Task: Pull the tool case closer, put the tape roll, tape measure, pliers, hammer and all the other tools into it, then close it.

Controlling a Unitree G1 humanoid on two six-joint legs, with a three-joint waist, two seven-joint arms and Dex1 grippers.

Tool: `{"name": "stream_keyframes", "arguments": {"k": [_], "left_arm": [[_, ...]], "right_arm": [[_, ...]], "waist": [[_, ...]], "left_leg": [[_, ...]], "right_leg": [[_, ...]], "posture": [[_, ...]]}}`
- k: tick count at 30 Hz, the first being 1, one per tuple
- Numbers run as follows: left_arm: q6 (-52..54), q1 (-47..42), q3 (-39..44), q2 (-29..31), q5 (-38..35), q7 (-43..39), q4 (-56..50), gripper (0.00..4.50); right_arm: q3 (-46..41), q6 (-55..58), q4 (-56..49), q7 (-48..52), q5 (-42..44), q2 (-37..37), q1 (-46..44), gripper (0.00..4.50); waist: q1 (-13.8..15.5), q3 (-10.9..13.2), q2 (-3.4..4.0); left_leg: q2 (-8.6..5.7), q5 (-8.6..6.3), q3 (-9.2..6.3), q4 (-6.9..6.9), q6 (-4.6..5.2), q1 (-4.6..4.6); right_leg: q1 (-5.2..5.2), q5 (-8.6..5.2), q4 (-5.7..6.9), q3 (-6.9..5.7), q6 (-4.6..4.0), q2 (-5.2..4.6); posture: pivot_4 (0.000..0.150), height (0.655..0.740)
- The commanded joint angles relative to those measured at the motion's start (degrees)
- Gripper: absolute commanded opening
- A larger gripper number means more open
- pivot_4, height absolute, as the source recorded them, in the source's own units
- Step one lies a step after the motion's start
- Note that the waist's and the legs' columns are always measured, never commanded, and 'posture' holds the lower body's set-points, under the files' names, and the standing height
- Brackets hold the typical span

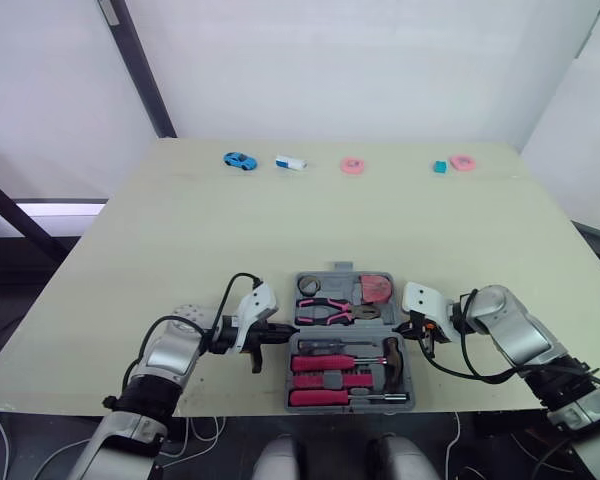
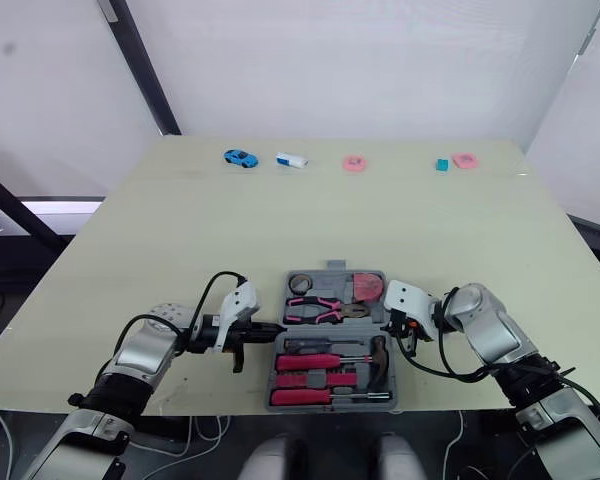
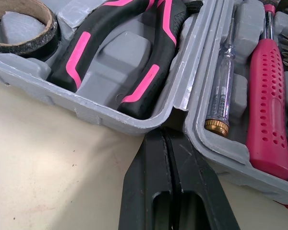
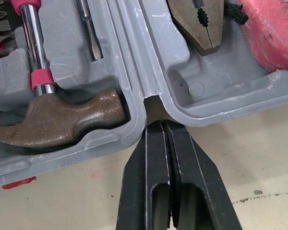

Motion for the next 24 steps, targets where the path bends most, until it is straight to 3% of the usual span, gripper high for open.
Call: {"name": "stream_keyframes", "arguments": {"k": [1,18,24], "left_arm": [[-0.2,1.1,-2.5,-0.5,0.4,-0.5,0.1,0.0],[-3.3,2.6,-0.5,0.2,0.4,1.7,0.8,0.0],[-6.2,8.0,8.8,0.7,-8.7,2.9,-4.4,0.0]], "right_arm": [[0.3,0.1,-2.3,1.2,1.4,-0.1,0.6,0.03],[-2.2,-0.9,-2.4,-1.1,2.1,0.0,1.2,0.03],[-12.0,-6.3,-4.6,-3.3,8.9,-1.2,6.0,0.03]], "waist": [[0.0,0.0,0.0],[0.0,0.0,0.01],[-0.2,0.0,0.01]], "left_leg": [[0.0,0.0,0.0,0.0,0.0,0.0],[0.0,0.0,0.0,0.0,0.0,0.01],[0.02,0.0,0.0,-0.01,0.0,0.01]], "right_leg": [[0.0,0.0,0.0,0.0,0.0,0.0],[0.01,0.0,0.0,0.0,0.0,-0.01],[-0.01,0.0,0.0,0.01,0.0,-0.01]], "posture": [[0.15,0.74],[0.15,0.74],[0.15,0.74]]}}
